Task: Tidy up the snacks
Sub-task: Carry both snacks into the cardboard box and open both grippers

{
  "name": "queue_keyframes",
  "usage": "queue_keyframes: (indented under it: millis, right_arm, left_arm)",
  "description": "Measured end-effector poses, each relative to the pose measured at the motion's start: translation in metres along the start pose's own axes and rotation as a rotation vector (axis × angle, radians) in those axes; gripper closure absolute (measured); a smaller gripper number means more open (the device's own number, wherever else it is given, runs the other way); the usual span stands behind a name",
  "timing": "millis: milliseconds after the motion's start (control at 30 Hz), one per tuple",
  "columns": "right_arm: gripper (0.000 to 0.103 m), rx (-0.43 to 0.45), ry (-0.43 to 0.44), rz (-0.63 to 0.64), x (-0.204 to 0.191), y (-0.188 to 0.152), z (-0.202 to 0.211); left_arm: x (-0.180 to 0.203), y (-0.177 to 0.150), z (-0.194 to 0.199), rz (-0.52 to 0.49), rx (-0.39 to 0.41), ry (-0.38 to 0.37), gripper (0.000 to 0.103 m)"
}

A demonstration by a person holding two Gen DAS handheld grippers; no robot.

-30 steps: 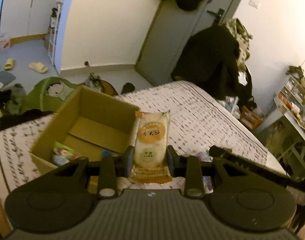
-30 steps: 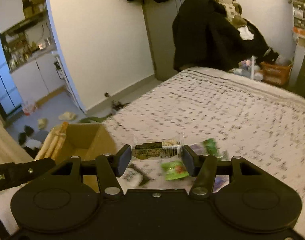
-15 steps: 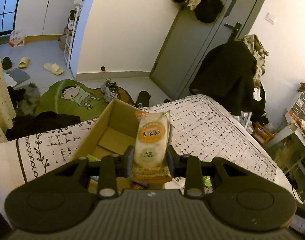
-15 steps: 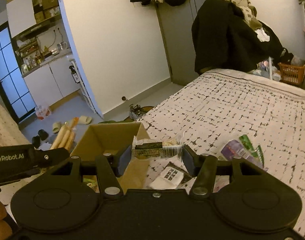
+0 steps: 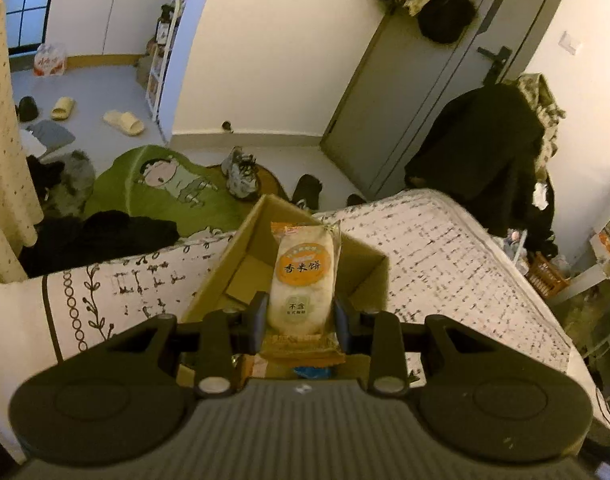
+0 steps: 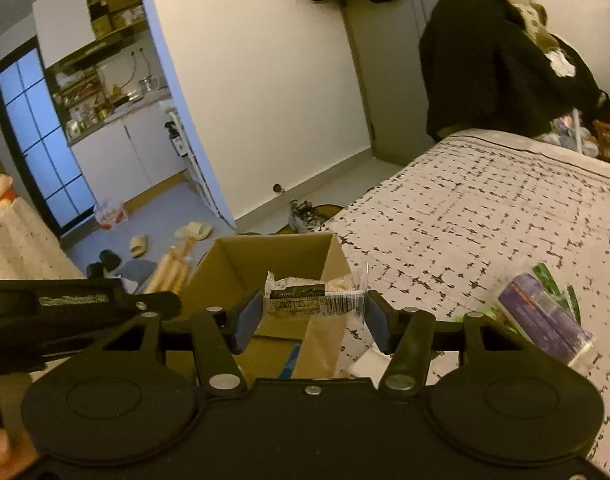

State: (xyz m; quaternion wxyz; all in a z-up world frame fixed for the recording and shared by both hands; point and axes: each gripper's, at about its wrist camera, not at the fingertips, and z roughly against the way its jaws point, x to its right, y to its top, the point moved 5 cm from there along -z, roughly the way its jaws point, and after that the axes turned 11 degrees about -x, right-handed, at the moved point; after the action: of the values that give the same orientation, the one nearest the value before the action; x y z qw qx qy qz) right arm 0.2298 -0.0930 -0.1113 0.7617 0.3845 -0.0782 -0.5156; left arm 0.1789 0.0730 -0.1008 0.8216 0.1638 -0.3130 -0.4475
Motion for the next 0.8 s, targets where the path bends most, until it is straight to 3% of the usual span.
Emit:
queue_keyframes:
  millis: [200, 300, 433, 633, 800]
  right_arm:
    - [0.047, -0.017, -0.009, -0.002, -0.001, 0.005, -0.013]
    - [0.047, -0.022, -0.013, 0.003, -0.004, 0.007, -0.02]
    - [0.047, -0.022, 0.011, -0.024, -0.006, 0.007, -0.03]
    - [0.047, -0.029, 0.076, -0.094, -0.011, 0.012, -0.047]
    - [0.038, -0.041, 0.084, -0.066, -0.022, 0.011, -0.05]
  left_arm:
    - [0.001, -0.01, -0.025, 0.02, -0.067, -0.004, 0.07]
    - [-0.003, -0.014, -0.032, 0.033, -0.098, 0.005, 0.066]
    - [-0.013, -0.009, -0.03, 0.069, -0.083, 0.051, 0.052]
    - [-0.027, 0.003, -0.018, 0.083, -0.054, 0.08, 0.043]
    - [-0.035, 0.008, -0.009, 0.081, -0.046, 0.12, 0.03]
